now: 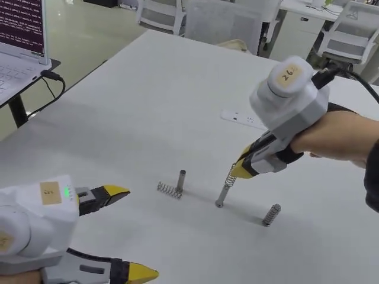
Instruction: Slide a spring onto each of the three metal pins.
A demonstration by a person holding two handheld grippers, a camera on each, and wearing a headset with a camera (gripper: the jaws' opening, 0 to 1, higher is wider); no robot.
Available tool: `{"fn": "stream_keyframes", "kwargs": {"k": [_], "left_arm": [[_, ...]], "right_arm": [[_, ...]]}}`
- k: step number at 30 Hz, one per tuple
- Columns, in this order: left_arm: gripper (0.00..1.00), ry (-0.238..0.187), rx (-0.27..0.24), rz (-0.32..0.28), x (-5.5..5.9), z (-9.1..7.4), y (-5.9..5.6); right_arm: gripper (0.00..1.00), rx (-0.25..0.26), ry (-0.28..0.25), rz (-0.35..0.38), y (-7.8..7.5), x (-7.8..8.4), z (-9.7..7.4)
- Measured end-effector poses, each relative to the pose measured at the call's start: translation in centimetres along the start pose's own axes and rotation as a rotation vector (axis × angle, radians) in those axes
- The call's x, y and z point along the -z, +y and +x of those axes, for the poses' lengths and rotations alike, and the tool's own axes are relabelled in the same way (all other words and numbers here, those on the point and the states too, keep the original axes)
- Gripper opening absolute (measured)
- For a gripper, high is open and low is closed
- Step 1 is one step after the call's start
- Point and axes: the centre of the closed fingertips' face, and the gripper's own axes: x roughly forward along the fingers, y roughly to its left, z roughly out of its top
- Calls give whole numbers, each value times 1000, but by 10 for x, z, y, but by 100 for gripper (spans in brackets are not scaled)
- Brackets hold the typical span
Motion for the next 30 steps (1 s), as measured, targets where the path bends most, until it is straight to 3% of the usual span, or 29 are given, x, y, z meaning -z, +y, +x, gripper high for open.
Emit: {"fn": "stream_keyframes", "kwargs": {"k": [30], "left_arm": [[74, -1, 10, -11, 2, 0, 0]], "right_arm": [[8, -11, 27, 22, -3, 11, 24]]}}
